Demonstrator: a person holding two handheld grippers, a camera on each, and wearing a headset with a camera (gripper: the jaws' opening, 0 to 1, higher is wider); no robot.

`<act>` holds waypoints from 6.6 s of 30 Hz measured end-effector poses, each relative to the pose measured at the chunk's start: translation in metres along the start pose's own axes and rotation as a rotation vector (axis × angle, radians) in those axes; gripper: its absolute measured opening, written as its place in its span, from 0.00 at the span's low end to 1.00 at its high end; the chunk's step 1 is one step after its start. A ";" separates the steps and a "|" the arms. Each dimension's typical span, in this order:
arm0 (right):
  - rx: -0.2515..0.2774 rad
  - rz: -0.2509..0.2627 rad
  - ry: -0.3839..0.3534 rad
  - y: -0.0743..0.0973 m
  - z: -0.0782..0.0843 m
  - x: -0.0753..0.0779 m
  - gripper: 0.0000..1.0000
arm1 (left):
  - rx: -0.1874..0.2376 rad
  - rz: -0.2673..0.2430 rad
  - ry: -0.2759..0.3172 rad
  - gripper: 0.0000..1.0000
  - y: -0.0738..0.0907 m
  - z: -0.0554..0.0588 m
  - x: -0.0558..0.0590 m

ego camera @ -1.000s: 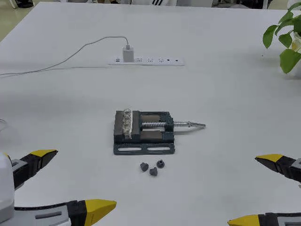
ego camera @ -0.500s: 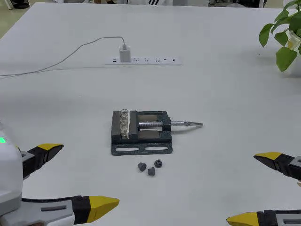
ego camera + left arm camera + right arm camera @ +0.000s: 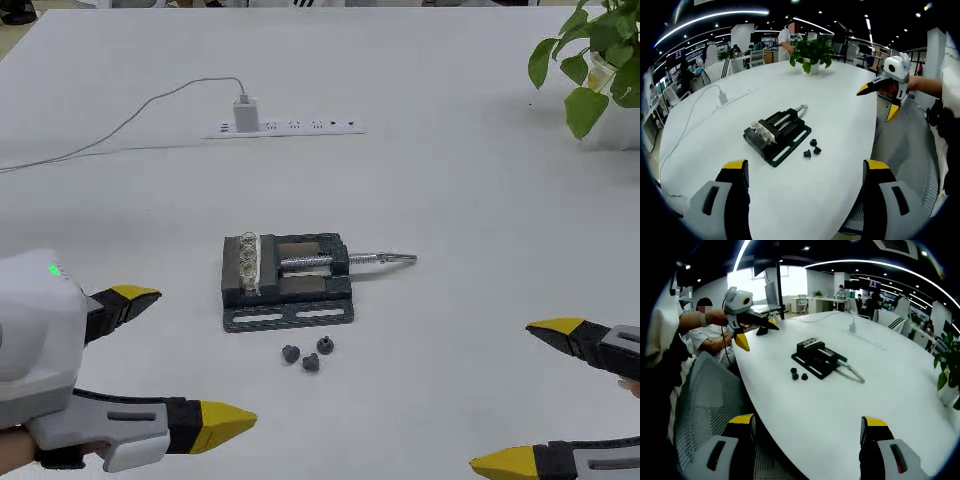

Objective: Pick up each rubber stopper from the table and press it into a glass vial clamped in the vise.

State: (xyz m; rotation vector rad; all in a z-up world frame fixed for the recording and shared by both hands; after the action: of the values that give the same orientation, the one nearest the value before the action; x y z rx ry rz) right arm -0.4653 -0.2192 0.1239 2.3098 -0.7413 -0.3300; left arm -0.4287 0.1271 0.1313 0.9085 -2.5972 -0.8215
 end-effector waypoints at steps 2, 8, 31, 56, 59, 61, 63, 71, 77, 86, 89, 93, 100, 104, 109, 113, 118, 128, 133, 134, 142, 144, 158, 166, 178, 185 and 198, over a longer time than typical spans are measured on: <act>-0.002 0.001 -0.004 0.001 0.002 0.001 0.85 | -0.013 0.012 -0.018 0.94 -0.004 -0.003 -0.002; -0.001 0.008 -0.014 0.003 0.004 0.001 0.85 | -0.047 0.050 -0.065 0.92 -0.016 -0.012 -0.006; 0.009 -0.007 -0.036 0.003 0.014 -0.006 0.78 | -0.191 0.201 -0.236 0.62 -0.063 -0.031 -0.004; 0.028 0.015 -0.076 0.006 0.020 -0.012 0.75 | -0.368 0.293 -0.379 0.23 -0.124 -0.043 -0.004; 0.032 0.020 -0.078 0.007 0.020 -0.012 0.74 | -0.395 0.303 -0.389 0.22 -0.131 -0.043 -0.003; 0.036 0.022 -0.080 0.007 0.019 -0.012 0.74 | -0.406 0.308 -0.392 0.20 -0.133 -0.043 -0.003; 0.040 0.023 -0.083 0.007 0.018 -0.012 0.74 | -0.415 0.311 -0.401 0.19 -0.136 -0.043 -0.001; 0.045 0.027 -0.089 0.008 0.017 -0.011 0.74 | -0.450 0.324 -0.401 0.14 -0.148 -0.040 -0.003; 0.046 0.027 -0.093 0.008 0.017 -0.010 0.73 | -0.475 0.330 -0.409 0.10 -0.155 -0.040 0.000; 0.050 0.029 -0.100 0.008 0.017 -0.009 0.73 | -0.500 0.335 -0.433 0.06 -0.160 -0.039 0.002; 0.051 0.028 -0.103 0.009 0.017 -0.009 0.72 | -0.507 0.337 -0.434 0.06 -0.161 -0.039 0.002; 0.054 0.027 -0.106 0.009 0.017 -0.009 0.72 | -0.520 0.339 -0.435 0.05 -0.161 -0.040 0.001; 0.051 0.024 -0.102 0.009 0.018 -0.009 0.72 | -0.552 0.337 -0.419 0.05 -0.163 -0.042 0.002; 0.048 0.022 -0.100 0.009 0.019 -0.010 0.72 | -0.574 0.329 -0.406 0.04 -0.165 -0.043 0.002; 0.045 0.020 -0.097 0.010 0.020 -0.010 0.72 | -0.620 0.316 -0.380 0.04 -0.169 -0.047 0.004; 0.045 0.018 -0.094 0.010 0.020 -0.011 0.72 | -0.664 0.310 -0.400 0.04 -0.174 -0.050 0.006; 0.047 0.020 -0.092 0.012 0.021 -0.010 0.72 | -0.694 0.310 -0.424 0.04 -0.175 -0.052 0.008; 0.046 0.018 -0.088 0.012 0.021 -0.010 0.72 | -0.692 0.302 -0.417 0.03 -0.175 -0.051 0.008; 0.049 0.019 -0.090 0.012 0.021 -0.010 0.72 | -0.661 0.295 -0.385 0.03 -0.172 -0.048 0.005; 0.048 0.019 -0.090 0.011 0.021 -0.010 0.72 | -0.649 0.292 -0.370 0.03 -0.171 -0.047 0.004; 0.047 0.015 -0.089 0.010 0.020 -0.011 0.72 | -0.498 0.280 -0.130 0.03 -0.161 -0.050 -0.003; 0.044 0.011 -0.088 0.009 0.020 -0.012 0.72 | -0.441 0.286 -0.068 0.03 -0.155 -0.054 -0.004; 0.056 -0.025 -0.066 0.000 0.008 -0.015 0.71 | -0.187 0.381 0.323 0.03 -0.102 -0.059 -0.007; 0.078 -0.046 -0.034 -0.008 -0.006 -0.015 0.70 | -0.047 0.466 0.564 0.03 -0.078 -0.061 -0.002; 0.199 -0.061 0.004 -0.019 -0.043 -0.012 0.64 | 0.126 0.561 0.845 0.03 -0.053 -0.055 -0.003; 0.304 -0.106 0.034 -0.026 -0.072 -0.014 0.58 | 0.192 0.641 0.968 0.03 -0.043 -0.050 0.003; 0.433 -0.186 0.107 -0.034 -0.112 -0.027 0.42 | 0.263 0.796 1.132 0.03 -0.027 -0.044 0.009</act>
State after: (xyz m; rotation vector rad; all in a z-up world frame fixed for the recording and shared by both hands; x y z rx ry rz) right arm -0.4262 -0.1229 0.1841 2.7899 -0.5878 -0.1331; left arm -0.4041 0.0857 0.1515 0.1712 -1.7412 0.2399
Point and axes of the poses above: the centre of the closed fingertips' face, and the gripper's own axes: y roughly backward along the fingers, x roughly to its right, z roughly out of its underside, the point moved 10 cm from there along y, roughly backward along the fingers, and after that the axes turned 1 degree about -x, right-handed, at the moved point
